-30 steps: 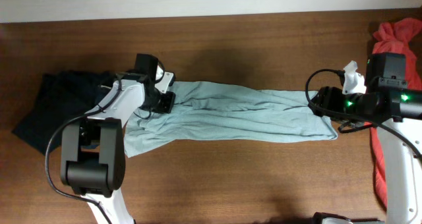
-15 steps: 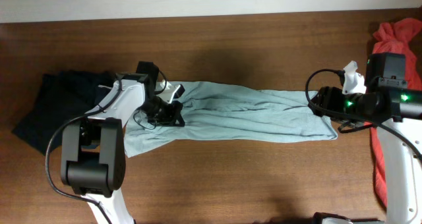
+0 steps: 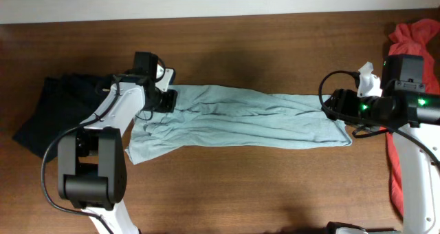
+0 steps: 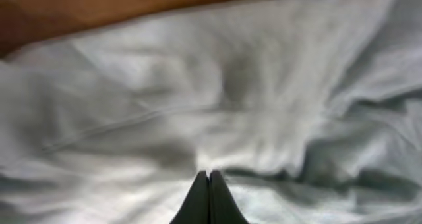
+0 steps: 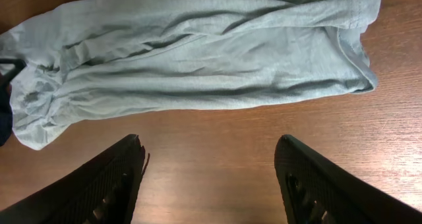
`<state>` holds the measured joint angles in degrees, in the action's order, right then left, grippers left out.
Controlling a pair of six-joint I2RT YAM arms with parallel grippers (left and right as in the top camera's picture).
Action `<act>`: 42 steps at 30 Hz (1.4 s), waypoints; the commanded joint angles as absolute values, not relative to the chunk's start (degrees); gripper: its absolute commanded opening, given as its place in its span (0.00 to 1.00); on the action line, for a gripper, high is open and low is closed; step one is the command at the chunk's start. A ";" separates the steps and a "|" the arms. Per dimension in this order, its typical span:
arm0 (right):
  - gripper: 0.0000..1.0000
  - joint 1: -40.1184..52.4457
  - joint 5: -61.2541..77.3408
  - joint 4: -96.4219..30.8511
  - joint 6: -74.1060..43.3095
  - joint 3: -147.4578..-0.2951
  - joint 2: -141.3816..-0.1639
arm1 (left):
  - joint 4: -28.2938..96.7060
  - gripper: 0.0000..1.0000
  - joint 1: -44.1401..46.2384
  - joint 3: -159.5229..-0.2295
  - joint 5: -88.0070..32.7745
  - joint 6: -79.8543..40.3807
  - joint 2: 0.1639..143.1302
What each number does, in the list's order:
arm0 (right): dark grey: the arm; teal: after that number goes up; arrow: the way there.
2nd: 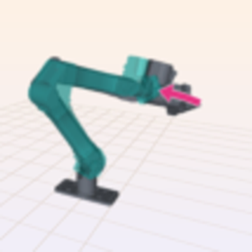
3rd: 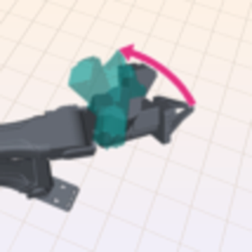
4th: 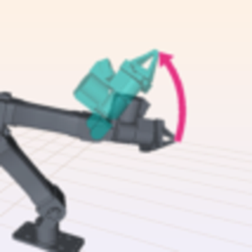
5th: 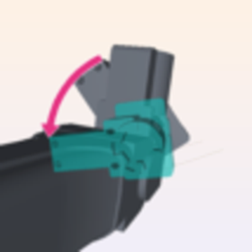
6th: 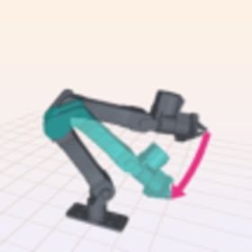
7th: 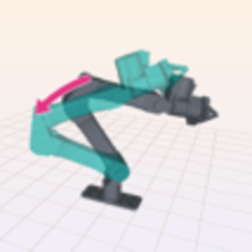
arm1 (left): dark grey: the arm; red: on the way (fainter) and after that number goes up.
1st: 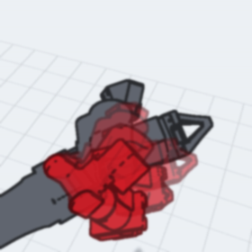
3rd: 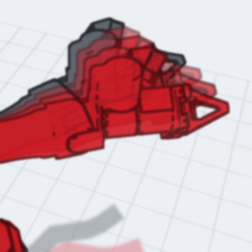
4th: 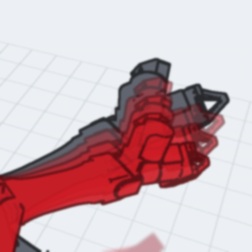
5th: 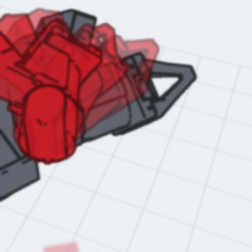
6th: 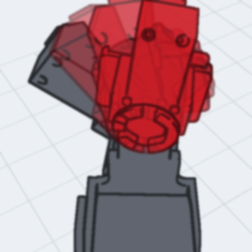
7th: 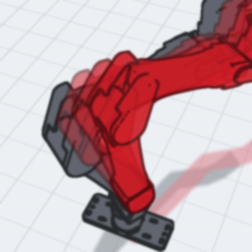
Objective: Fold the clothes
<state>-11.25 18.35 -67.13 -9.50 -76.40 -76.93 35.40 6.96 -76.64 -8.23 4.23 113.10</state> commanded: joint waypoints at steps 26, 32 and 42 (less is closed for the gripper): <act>0.66 -10.90 18.85 -67.22 -9.93 -76.29 -76.29 | 52.62 0.00 7.14 -79.50 -22.68 3.92 113.27; 0.66 -10.90 18.83 -67.20 -9.93 -76.29 -76.29 | 59.27 0.01 7.60 -79.50 -28.75 3.99 113.12; 0.66 -10.90 18.83 -67.00 -9.93 -76.29 -76.29 | 54.81 0.00 10.85 -79.50 -14.96 3.01 112.25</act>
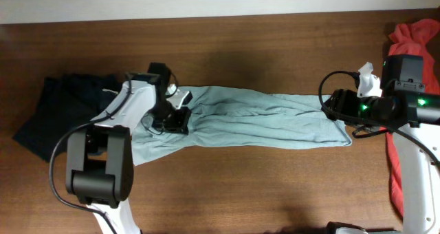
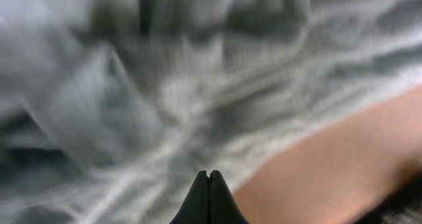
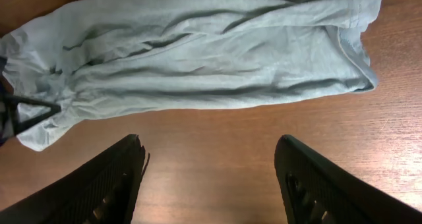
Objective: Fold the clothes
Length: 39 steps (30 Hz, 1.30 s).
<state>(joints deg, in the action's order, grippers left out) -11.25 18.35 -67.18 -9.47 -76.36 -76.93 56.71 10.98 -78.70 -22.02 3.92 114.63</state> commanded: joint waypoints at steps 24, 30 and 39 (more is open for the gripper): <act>0.66 -10.90 18.85 -66.59 -9.93 -76.29 -76.29 | 42.44 0.60 7.70 -79.50 -11.53 3.03 111.94; 0.66 -10.90 18.85 -66.59 -9.93 -76.29 -76.29 | 42.57 0.48 7.70 -79.48 -11.79 3.07 112.90; 0.66 -10.90 18.87 -66.63 -9.93 -76.29 -76.29 | 44.01 0.31 7.70 -79.48 -15.97 3.75 113.58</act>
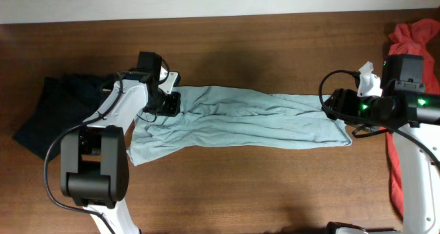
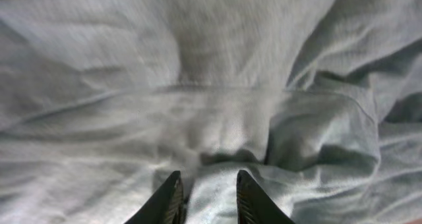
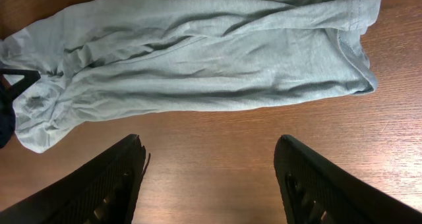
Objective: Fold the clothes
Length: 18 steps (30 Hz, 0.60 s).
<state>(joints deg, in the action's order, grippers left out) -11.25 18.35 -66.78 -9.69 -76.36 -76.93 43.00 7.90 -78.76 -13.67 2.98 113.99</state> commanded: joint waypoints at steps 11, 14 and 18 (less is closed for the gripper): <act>0.65 -10.90 18.85 -67.07 -9.93 -76.29 -76.29 | 44.56 0.22 7.70 -79.44 -13.67 4.45 113.69; 0.65 -10.90 18.85 -67.26 -9.93 -76.29 -76.27 | 44.60 0.25 7.70 -79.20 -12.01 5.67 114.08; 0.65 -10.90 18.85 -67.51 -9.91 -76.29 -76.27 | 44.58 0.26 7.70 -78.94 -10.17 5.69 115.57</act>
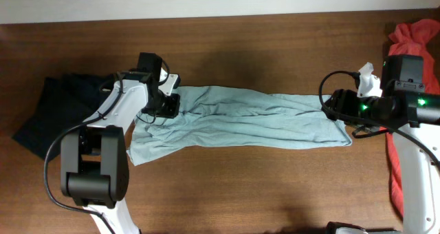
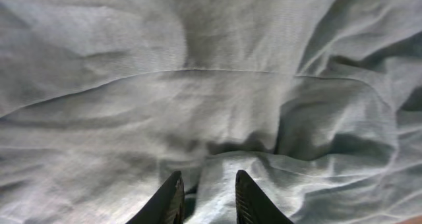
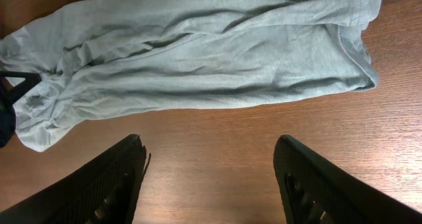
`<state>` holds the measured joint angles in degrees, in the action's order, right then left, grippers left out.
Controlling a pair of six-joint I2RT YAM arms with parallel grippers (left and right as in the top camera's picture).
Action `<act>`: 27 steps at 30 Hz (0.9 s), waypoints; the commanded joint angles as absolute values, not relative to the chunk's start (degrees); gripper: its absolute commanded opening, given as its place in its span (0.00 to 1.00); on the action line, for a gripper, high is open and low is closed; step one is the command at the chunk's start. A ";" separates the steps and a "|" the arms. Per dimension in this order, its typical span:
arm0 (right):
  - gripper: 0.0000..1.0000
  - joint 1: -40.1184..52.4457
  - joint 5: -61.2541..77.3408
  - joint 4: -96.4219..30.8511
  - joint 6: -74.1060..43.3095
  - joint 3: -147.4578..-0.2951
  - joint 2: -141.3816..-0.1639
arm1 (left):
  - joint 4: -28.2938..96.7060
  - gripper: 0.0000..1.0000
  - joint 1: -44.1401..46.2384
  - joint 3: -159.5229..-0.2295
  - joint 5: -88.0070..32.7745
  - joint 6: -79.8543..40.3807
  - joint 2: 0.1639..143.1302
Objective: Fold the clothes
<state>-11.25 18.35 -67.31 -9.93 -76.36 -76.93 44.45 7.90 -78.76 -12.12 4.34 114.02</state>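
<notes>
A pale blue-grey garment (image 1: 240, 120) lies stretched left to right across the wooden table (image 1: 227, 186). My left gripper (image 1: 167, 103) sits low on its far-left end. In the left wrist view the gripper (image 2: 206, 184) is open a little, and a raised fold of the cloth (image 2: 217, 85) stands between its fingers. My right gripper (image 1: 330, 107) hovers at the garment's right end. Seen from the right wrist, it (image 3: 210, 145) is wide open over bare wood, with the garment (image 3: 198, 53) lying beyond the fingertips.
A dark garment (image 1: 48, 113) lies bunched at the left of the table, just behind my left arm. A red garment (image 1: 412, 33) sits at the far right and trails down past my right arm. The table's back edge meets a pale wall.
Almost nothing differs. My left gripper rests at the same spot on the garment's left end with the same gap around the fold. The right arm has not moved.
First my left gripper was shut, its tips on the garment's far-left end. Then it was shut farther right, near the cloth's front edge. Later it was back at the far-left end with its fingers apart astride a fold, where it stays. My right gripper stayed open throughout.
</notes>
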 commanded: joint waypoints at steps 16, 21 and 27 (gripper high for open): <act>0.65 -10.90 18.85 -67.57 -9.91 -76.29 -76.27 | 53.84 0.01 7.70 -88.40 -16.36 5.67 115.85; 0.65 -10.90 18.85 -67.48 -9.91 -76.29 -76.29 | 62.85 0.01 8.38 -95.24 -23.46 5.65 115.15; 0.65 -10.90 18.83 -67.46 -9.91 -76.29 -76.27 | 68.58 0.01 11.35 -95.70 -28.73 4.36 115.18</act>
<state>-11.25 18.35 -67.46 -9.91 -76.31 -76.93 67.07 9.50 -95.29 -23.90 4.91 115.72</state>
